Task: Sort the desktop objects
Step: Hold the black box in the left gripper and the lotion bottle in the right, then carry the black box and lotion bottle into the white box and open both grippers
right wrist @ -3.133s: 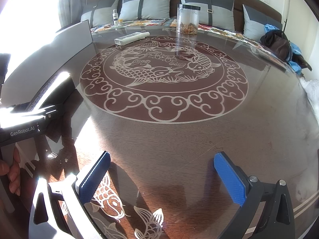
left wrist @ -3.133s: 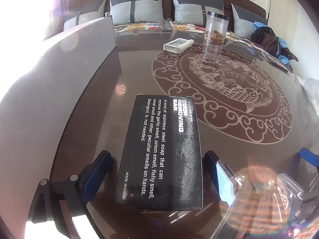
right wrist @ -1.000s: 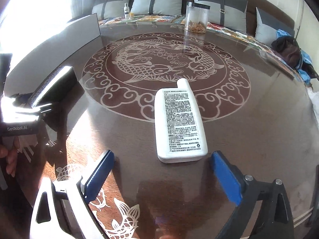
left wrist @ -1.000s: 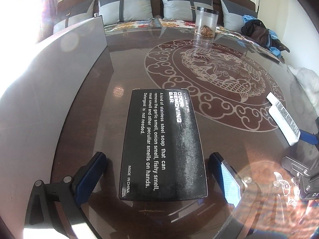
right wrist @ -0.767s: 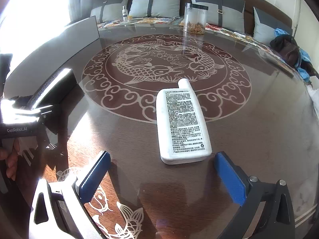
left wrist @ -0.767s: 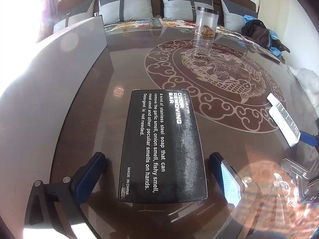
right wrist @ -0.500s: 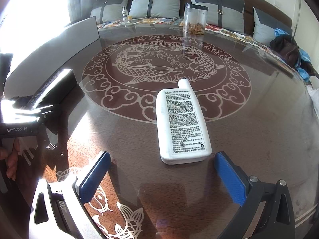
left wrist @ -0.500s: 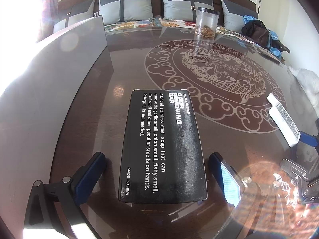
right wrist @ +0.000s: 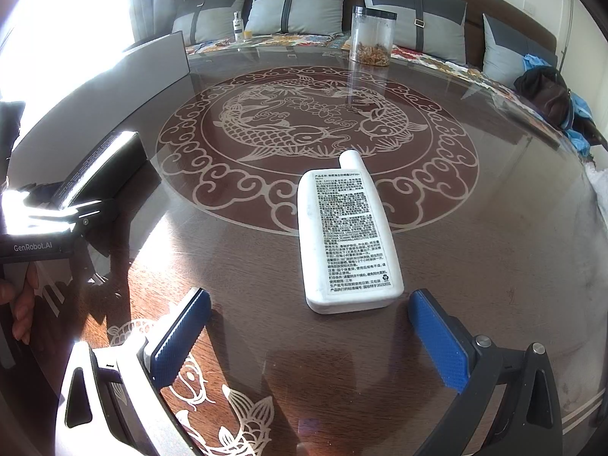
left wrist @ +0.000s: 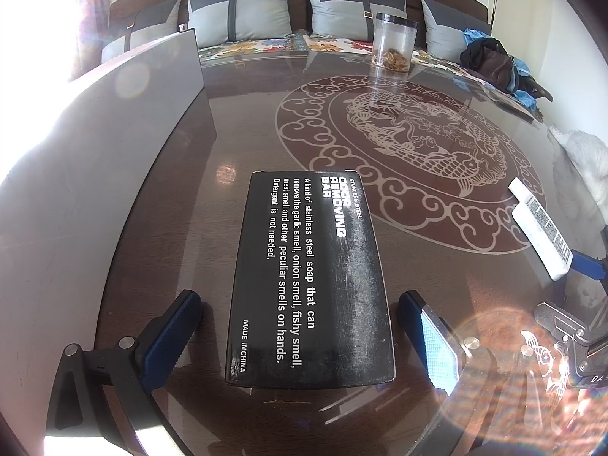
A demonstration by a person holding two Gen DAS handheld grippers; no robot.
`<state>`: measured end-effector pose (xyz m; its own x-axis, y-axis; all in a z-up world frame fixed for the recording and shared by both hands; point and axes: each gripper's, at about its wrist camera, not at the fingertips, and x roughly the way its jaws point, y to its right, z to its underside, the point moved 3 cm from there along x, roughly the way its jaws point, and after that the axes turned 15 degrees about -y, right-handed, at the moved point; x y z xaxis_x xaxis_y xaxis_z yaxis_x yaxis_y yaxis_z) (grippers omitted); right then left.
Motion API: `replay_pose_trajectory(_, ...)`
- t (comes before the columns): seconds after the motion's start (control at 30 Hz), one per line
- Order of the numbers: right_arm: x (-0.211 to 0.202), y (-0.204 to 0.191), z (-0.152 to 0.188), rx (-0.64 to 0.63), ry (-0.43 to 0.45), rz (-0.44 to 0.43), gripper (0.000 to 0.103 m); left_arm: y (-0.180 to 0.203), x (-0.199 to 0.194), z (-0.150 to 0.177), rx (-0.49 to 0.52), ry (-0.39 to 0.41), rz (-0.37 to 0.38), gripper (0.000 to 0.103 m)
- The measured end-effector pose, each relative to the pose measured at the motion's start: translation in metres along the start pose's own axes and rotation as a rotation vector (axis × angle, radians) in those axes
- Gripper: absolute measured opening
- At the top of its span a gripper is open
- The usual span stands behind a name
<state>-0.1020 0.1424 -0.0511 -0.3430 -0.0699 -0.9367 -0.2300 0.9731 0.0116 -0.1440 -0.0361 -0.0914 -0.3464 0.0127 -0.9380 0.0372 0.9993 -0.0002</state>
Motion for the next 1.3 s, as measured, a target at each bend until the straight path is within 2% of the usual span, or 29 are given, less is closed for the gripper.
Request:
replay_pose_trajectory(0.3, -0.001, 0.000, 0.000, 0.001, 0.000, 0.002, 0.103, 0.000, 0.000, 0.002, -0.002, -0.002, -0.001, 0.103)
replay_pose_trajectory(0.4, -0.001, 0.000, -0.001, -0.010, -0.007, -0.007, 0.103, 0.001, 0.000, 0.000, -0.009, -0.026, -0.003, 0.103)
replay_pose_trajectory(0.5, 0.004, 0.002, -0.017, -0.064, -0.097, -0.022, 0.103, 0.005, 0.001, -0.003, 0.021, -0.032, 0.003, 0.103)
replay_pose_trajectory(0.57, 0.010, 0.007, -0.033, -0.043, -0.161, -0.034, 0.103, 0.010, -0.003, -0.005, 0.047, 0.006, 0.012, 0.081)
replay_pose_trajectory(0.6, 0.011, 0.010, -0.040, -0.025, -0.175, -0.062, 0.102, 0.013, -0.005, -0.006, 0.061, 0.018, 0.000, 0.060)
replay_pose_trajectory(0.63, 0.012, 0.013, -0.046, -0.013, -0.176, -0.087, 0.092, 0.016, -0.006, -0.007, 0.080, 0.017, 0.003, 0.058)
replay_pose_trajectory(0.67, 0.011, 0.013, -0.052, -0.011, -0.169, -0.076, 0.081, 0.018, -0.008, -0.007, 0.088, 0.026, -0.009, 0.057)
replay_pose_trajectory(0.7, 0.009, 0.012, -0.055, -0.026, -0.169, -0.021, 0.053, 0.018, -0.009, -0.007, 0.088, 0.030, -0.012, 0.057)
replay_pose_trajectory(0.77, 0.007, 0.011, -0.059, -0.027, -0.188, -0.058, 0.052, 0.016, -0.013, -0.006, 0.062, 0.026, 0.034, 0.057)
replay_pose_trajectory(0.8, 0.003, 0.009, -0.058, -0.025, -0.189, -0.047, 0.052, 0.014, -0.018, -0.006, 0.046, 0.033, 0.060, 0.057)
replay_pose_trajectory(0.83, -0.003, 0.006, -0.057, -0.037, -0.176, -0.034, 0.052, 0.012, -0.025, -0.006, 0.036, 0.044, 0.078, 0.057)
replay_pose_trajectory(0.93, -0.028, -0.001, -0.058, -0.024, -0.125, -0.074, 0.052, 0.001, -0.058, -0.003, 0.016, 0.101, 0.125, 0.057)
replay_pose_trajectory(1.03, -0.057, -0.016, -0.071, -0.027, -0.063, -0.113, 0.052, -0.023, -0.102, 0.003, -0.034, 0.163, 0.173, 0.057)
replay_pose_trajectory(1.13, -0.084, -0.046, -0.097, -0.050, 0.001, -0.180, 0.052, -0.069, -0.149, 0.010, -0.112, 0.234, 0.189, 0.057)
replay_pose_trajectory(1.2, -0.103, -0.080, -0.118, -0.095, 0.047, -0.231, 0.052, -0.106, -0.170, 0.014, -0.155, 0.261, 0.135, 0.057)
replay_pose_trajectory(1.3, -0.124, -0.147, -0.151, -0.171, 0.093, -0.341, 0.052, -0.169, -0.178, 0.021, -0.235, 0.237, 0.033, 0.057)
